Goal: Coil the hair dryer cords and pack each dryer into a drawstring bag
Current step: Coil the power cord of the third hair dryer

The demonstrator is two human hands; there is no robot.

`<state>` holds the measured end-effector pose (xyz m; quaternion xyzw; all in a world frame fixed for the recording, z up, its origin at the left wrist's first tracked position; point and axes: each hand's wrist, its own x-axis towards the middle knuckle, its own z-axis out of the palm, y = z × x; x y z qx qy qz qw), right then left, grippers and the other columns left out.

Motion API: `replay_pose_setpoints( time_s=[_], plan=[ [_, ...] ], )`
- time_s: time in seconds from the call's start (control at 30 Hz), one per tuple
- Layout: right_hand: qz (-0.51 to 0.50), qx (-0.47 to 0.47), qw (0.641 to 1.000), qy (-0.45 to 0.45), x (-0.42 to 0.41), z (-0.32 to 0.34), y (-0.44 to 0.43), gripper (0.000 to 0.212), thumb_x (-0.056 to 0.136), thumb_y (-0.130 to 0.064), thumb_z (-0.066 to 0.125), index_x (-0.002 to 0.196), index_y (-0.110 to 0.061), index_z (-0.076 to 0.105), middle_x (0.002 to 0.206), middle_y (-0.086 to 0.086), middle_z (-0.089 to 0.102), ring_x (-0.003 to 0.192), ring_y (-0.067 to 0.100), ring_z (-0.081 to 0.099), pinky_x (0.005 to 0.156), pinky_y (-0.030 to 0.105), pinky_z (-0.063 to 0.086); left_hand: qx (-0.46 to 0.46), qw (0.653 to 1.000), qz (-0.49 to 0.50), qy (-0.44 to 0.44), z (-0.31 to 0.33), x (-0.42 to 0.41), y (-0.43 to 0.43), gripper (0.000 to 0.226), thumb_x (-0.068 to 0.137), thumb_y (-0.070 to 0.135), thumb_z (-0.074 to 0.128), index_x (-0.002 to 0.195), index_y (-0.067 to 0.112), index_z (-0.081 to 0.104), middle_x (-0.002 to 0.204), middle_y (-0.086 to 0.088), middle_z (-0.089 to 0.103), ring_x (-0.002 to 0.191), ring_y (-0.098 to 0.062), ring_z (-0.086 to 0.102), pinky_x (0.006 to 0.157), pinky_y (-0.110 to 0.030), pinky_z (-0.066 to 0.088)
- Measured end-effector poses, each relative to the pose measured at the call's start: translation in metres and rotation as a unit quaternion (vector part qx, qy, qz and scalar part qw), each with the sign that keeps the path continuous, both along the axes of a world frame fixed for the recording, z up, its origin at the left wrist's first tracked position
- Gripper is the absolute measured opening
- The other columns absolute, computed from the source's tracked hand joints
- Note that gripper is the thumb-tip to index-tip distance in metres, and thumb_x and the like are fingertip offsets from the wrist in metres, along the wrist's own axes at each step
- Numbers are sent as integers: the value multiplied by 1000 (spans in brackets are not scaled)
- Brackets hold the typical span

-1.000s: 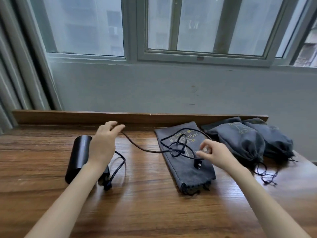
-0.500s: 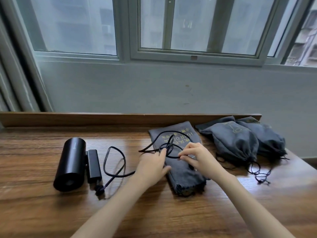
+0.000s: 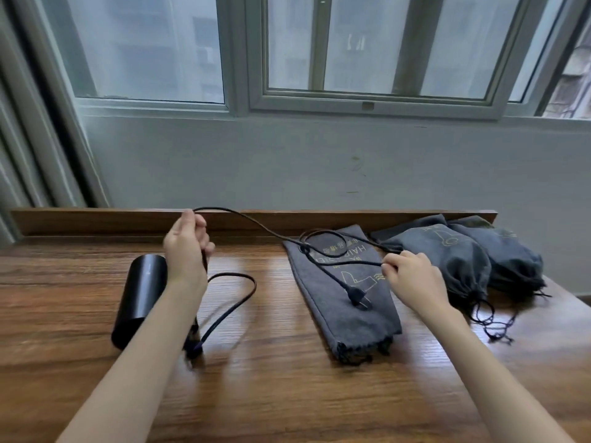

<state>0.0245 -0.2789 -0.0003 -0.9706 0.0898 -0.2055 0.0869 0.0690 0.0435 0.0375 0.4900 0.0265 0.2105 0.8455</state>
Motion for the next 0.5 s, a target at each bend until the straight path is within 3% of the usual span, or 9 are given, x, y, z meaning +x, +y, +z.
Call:
replay_pose_setpoints(
  time_s=[0.1,0.17,0.23,0.3,0.4,0.43,0.5],
  plan=[
    [-47,-10,997,55,-2,-3,-13,28,95,-31,39,109,-31,63,119,1,58,110,28,46,86,36,40,-158,987,14,12,3,1,16,37,100,31,36,67,20,45,53,13,45,50,0,44,54,-13,40],
    [-77,-29,992,98,-6,-6,-22,29,96,-33,37,110,-34,63,125,-2,55,114,26,44,89,36,39,-236,972,20,5,-1,0,30,38,100,33,35,65,20,44,71,10,53,71,-2,55,71,-20,48],
    [-93,-38,987,128,-8,-9,-27,28,95,-32,39,109,-36,63,127,-5,54,117,25,43,92,36,37,-290,957,-7,-14,-2,-3,39,42,101,34,32,62,21,41,86,9,62,91,-6,60,81,-31,48],
    [-91,-35,985,143,-8,-11,-26,27,94,-31,42,107,-35,65,126,-3,58,118,26,43,93,37,37,-325,944,-53,-38,-4,-8,39,45,101,33,28,59,21,41,90,7,68,99,-10,62,84,-38,46],
    [-54,6,984,170,-7,-7,-17,28,88,-23,49,108,-32,67,120,3,64,118,28,49,94,36,43,-342,925,-147,-70,-2,-13,27,49,100,33,28,56,20,44,71,7,69,82,-7,67,85,-37,49],
    [-37,27,984,173,-7,-5,-12,31,85,-18,50,108,-30,67,120,4,64,116,28,52,93,35,46,-339,922,-174,-71,-1,-15,22,50,100,32,30,54,19,46,64,7,65,70,-5,66,80,-32,52],
    [-19,65,984,167,-6,0,3,35,82,-13,50,111,-27,66,120,6,64,113,28,57,90,34,48,-311,926,-210,-48,2,-18,13,47,99,31,34,56,17,47,56,6,56,49,-4,55,54,-17,51]
  ],
)
